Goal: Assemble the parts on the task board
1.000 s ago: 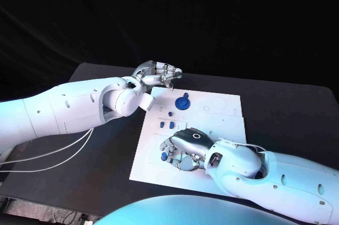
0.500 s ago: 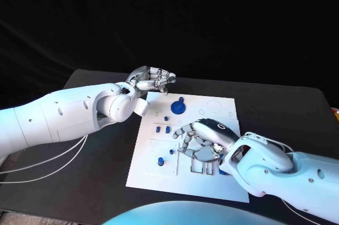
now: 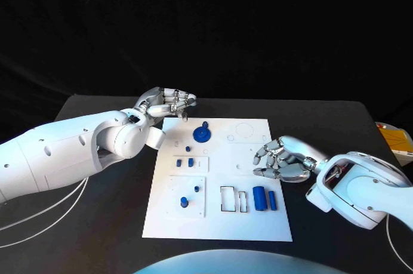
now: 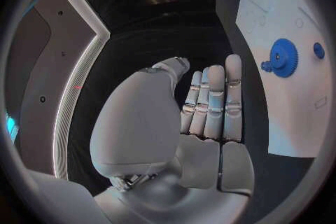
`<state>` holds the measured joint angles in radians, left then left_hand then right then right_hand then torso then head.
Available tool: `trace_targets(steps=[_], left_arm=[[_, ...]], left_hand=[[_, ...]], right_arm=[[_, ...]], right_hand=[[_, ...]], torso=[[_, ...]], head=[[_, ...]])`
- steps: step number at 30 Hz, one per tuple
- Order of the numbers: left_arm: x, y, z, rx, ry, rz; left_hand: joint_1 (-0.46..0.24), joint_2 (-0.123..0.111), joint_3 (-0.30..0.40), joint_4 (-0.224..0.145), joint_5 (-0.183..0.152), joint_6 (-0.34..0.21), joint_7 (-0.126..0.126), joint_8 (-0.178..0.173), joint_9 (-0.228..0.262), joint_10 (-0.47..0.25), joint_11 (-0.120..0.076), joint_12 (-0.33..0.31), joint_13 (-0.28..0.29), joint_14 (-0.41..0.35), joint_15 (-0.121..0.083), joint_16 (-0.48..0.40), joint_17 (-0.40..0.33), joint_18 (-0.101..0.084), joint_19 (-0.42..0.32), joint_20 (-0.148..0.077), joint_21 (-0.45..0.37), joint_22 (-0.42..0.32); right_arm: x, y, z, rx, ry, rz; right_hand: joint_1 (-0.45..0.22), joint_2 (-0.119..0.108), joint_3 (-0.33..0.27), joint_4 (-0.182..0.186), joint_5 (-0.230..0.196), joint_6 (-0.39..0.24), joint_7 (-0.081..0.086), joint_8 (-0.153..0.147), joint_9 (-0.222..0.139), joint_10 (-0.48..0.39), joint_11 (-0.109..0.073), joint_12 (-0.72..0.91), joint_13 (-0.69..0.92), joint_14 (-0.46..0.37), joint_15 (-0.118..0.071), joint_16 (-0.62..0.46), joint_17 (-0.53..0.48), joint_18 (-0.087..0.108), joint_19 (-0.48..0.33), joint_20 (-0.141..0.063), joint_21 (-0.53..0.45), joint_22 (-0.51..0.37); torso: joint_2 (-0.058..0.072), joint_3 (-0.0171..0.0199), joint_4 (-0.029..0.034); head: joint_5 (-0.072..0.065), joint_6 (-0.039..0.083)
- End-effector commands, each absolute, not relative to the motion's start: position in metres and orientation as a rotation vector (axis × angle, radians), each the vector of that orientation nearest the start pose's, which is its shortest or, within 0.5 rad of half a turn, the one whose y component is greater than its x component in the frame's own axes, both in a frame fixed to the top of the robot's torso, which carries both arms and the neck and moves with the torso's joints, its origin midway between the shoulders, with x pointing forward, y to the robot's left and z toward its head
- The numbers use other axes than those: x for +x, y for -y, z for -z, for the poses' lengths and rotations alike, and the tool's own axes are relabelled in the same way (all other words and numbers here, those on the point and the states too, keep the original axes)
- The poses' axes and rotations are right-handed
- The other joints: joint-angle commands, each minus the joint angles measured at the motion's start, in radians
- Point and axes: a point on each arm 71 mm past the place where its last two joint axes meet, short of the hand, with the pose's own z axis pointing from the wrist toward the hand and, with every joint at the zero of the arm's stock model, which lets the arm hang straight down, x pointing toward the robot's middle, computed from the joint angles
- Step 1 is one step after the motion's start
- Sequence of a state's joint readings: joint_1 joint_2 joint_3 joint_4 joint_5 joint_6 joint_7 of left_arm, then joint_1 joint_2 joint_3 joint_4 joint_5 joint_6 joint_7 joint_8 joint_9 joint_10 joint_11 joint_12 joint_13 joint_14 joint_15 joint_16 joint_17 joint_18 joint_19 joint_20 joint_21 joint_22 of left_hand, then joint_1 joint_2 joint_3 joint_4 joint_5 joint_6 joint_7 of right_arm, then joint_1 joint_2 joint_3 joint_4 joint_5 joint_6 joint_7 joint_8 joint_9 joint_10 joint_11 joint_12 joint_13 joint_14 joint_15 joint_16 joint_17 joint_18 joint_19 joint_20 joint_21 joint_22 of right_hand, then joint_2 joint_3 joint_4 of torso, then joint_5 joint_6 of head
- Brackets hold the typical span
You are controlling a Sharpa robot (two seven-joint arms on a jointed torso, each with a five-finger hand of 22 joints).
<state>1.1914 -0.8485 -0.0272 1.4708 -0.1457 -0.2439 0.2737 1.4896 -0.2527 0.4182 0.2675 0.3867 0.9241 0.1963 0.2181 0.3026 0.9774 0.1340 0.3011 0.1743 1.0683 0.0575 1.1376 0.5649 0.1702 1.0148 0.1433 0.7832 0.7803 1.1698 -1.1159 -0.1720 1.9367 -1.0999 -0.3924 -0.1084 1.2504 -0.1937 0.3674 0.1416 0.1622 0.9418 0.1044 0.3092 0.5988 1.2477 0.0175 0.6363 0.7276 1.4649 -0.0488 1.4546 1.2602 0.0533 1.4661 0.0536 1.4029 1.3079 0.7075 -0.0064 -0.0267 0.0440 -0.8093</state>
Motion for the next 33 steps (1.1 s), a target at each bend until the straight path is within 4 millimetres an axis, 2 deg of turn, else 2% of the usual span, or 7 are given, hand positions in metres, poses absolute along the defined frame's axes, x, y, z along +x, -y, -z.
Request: trace_targets(steps=[1,3,6,12,18,19,33], left_arm=[[0.496,-0.22,0.186,-1.017,-1.569,1.486],[0.496,-0.219,0.186,-1.017,-1.571,1.486],[0.496,-0.22,0.187,-1.017,-1.571,1.485],[0.496,-0.219,0.187,-1.017,-1.574,1.487],[0.496,-0.219,0.188,-1.017,-1.575,1.487],[0.496,-0.219,0.188,-1.017,-1.575,1.487],[0.495,-0.221,0.188,-1.019,-1.575,1.483]], left_hand=[[0.001,0.004,-0.006,-0.003,0.0,-0.005,0.001,0.004,0.001,-0.008,0.001,0.006,0.001,-0.008,0.001,0.005,-0.001,0.013,0.0,0.004,-0.005,-0.001],[0.0,0.004,-0.006,-0.002,0.0,-0.005,0.001,0.004,0.001,-0.008,0.001,0.007,0.002,-0.008,0.001,0.005,-0.002,0.013,0.0,0.004,-0.006,-0.001],[0.0,0.004,-0.006,-0.002,0.0,-0.005,0.001,0.004,0.001,-0.008,0.001,0.007,0.002,-0.008,0.001,0.005,-0.002,0.013,0.0,0.004,-0.006,-0.001],[0.0,0.004,-0.006,-0.002,0.0,-0.005,0.001,0.004,0.001,-0.008,0.001,0.007,0.002,-0.008,0.001,0.005,-0.002,0.013,0.0,0.004,-0.006,-0.001],[0.0,0.004,-0.006,-0.002,0.0,-0.005,0.001,0.004,0.001,-0.008,0.001,0.007,0.002,-0.008,0.001,0.005,-0.002,0.013,0.0,0.004,-0.006,-0.001],[0.0,0.004,-0.006,-0.002,0.0,-0.005,0.001,0.004,0.001,-0.008,0.001,0.007,0.002,-0.008,0.001,0.005,-0.002,0.013,0.0,0.004,-0.006,-0.001],[-0.001,0.004,-0.007,-0.001,0.0,-0.006,0.0,0.005,0.002,-0.009,0.001,0.008,0.002,-0.009,0.001,0.006,-0.002,0.013,0.0,0.005,-0.006,-0.001]], right_arm=[[0.365,0.225,0.217,0.194,-1.967,-0.783],[0.358,0.234,0.222,0.176,-1.977,-0.712],[0.353,0.239,0.226,0.161,-1.981,-0.665],[0.344,0.238,0.234,0.126,-1.983,-0.586],[0.34,0.231,0.241,0.11,-1.987,-0.547],[0.339,0.23,0.242,0.109,-1.988,-0.545],[0.336,0.213,0.251,0.077,-2.005,-0.543]], right_hand=[[-0.019,-0.008,-0.013,0.024,-0.002,-0.014,0.001,0.007,0.014,-0.009,0.005,0.032,0.038,0.054,-0.002,0.008,0.009,-0.009,0.036,-0.002,0.01,0.105],[-0.031,-0.014,-0.027,0.042,0.002,-0.021,0.002,0.009,0.023,-0.004,0.005,0.063,0.072,0.056,-0.001,0.013,0.019,-0.012,0.04,-0.001,0.019,0.115],[-0.037,-0.016,-0.038,0.056,0.003,-0.023,0.001,0.011,0.028,0.006,0.005,0.097,0.105,0.057,-0.001,0.016,0.026,-0.014,0.044,-0.001,0.027,0.123],[-0.049,-0.025,-0.07,0.092,0.001,-0.024,-0.002,0.016,0.041,0.013,0.004,0.135,0.151,0.059,-0.002,0.021,0.036,-0.016,0.048,-0.001,0.037,0.135],[-0.059,-0.033,-0.119,0.139,0.007,-0.028,-0.003,0.02,0.055,0.013,0.003,0.153,0.181,0.059,-0.003,0.024,0.038,-0.017,0.05,-0.002,0.041,0.14],[-0.062,-0.034,-0.134,0.146,0.021,-0.029,-0.004,0.021,0.059,0.016,0.003,0.164,0.193,0.059,-0.003,0.024,0.038,-0.017,0.049,-0.002,0.04,0.14],[-0.079,-0.015,-0.195,0.15,0.025,-0.022,-0.009,0.037,0.079,0.026,-0.001,0.196,0.234,0.059,-0.006,0.025,0.038,-0.019,0.051,-0.004,0.045,0.147]], torso=[[-0.002,-0.0003,-0.0032],[-0.002,-0.0007,-0.0022],[-0.005,-0.0016,-0.0042],[-0.008,-0.0028,-0.0049],[-0.007,-0.0041,-0.0054],[-0.006,-0.004,-0.0053],[-0.006,-0.0027,-0.0062]], head=[[-0.022,-0.005],[-0.031,-0.009],[-0.036,-0.011],[-0.045,-0.017],[-0.043,-0.02],[-0.043,-0.02],[-0.035,-0.025]])
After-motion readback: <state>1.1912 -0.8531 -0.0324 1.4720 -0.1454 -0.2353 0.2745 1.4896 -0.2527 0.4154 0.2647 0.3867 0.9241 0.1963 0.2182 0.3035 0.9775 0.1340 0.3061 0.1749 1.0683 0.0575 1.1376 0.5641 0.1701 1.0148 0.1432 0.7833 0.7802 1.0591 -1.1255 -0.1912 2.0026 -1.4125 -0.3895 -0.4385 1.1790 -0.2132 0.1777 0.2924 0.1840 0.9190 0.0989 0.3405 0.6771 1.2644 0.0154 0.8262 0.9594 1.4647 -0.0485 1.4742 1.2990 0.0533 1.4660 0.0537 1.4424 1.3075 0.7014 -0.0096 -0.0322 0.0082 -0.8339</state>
